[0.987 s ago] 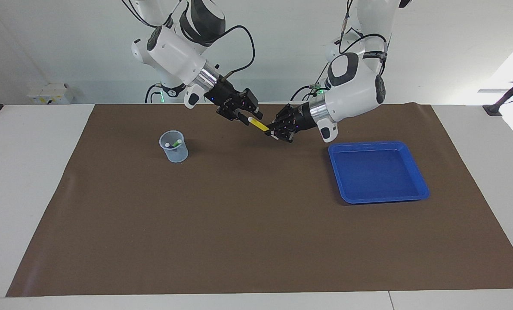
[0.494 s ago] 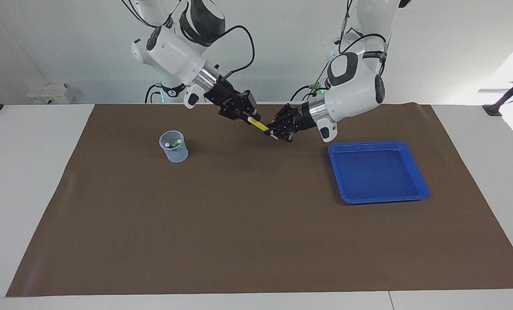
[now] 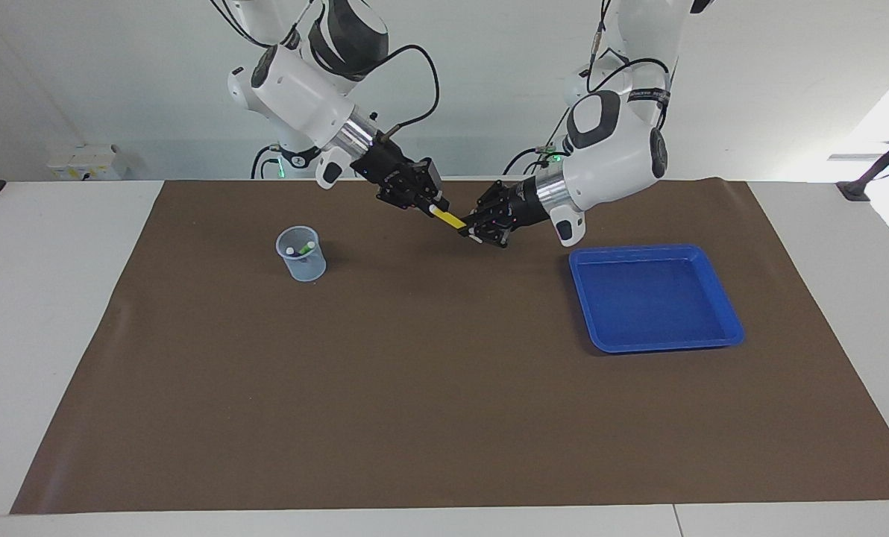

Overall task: Transfer and insert pens with both arms
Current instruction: 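Pass the yellow pen from the left gripper to the right gripper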

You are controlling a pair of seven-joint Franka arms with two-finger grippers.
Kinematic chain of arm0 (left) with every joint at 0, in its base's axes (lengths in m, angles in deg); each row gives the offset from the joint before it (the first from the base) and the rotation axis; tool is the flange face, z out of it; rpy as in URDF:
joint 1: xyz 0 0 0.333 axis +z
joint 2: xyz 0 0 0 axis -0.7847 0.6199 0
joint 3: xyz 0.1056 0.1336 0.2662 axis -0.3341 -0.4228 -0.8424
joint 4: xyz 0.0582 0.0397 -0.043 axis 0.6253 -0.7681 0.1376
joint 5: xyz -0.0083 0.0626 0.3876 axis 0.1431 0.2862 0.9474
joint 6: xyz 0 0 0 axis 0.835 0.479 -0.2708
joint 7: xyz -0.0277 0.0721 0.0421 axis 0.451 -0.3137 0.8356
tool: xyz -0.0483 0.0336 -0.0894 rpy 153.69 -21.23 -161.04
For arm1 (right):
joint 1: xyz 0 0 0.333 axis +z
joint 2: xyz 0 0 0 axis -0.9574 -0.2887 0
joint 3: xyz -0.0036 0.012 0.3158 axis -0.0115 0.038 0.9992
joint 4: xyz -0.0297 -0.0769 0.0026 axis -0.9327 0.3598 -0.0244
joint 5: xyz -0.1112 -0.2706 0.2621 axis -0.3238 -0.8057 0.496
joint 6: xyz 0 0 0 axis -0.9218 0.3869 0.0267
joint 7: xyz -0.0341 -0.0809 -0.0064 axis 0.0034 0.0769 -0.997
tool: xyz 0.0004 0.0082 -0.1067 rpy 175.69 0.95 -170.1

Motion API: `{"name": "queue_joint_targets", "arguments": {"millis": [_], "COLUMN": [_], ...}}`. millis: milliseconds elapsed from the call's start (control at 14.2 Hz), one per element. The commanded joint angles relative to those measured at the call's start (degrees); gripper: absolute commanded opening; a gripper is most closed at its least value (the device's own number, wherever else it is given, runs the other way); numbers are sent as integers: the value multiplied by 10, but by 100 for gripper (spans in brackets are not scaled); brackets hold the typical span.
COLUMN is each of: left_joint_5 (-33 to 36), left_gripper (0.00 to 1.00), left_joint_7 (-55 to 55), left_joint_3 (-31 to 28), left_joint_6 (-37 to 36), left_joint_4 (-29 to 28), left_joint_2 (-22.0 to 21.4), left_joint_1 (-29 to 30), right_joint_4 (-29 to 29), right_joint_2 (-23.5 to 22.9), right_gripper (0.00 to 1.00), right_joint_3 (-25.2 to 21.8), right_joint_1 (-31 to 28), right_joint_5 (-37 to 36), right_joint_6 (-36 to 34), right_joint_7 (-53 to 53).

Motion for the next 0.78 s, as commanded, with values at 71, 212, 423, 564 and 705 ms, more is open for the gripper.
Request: {"name": "queue_joint_targets", "arguments": {"millis": [71, 212, 423, 564, 705], "left_joint_5": [-15, -15, -16, -9, 43], "left_gripper": [0, 0, 87, 100, 100], "left_joint_7": [7, 7, 13, 27, 17], "left_joint_3": [-2, -2, -3, -5, -7], "left_joint_6": [14, 15, 36, 31, 33], "left_joint_4": [-13, -13, -5, -4, -2], "left_joint_2": [-21, -21, -17, -24, -31], "left_joint_1": [-2, -2, 5, 6, 6], "right_joint_4": [-1, -1, -1, 0, 13], "right_joint_2": [5, 5, 5, 6, 11], "right_gripper": [0, 0, 0, 0, 0], "right_joint_3": [0, 0, -1, -2, -5], "right_joint_1": [-19, -21, -23, -44, -68], "right_joint_5": [-9, -9, -9, -10, -36], "right_joint_6": [-8, -10, -21, -54, -109], "right_joint_7": [2, 3, 3, -4, -19]}}
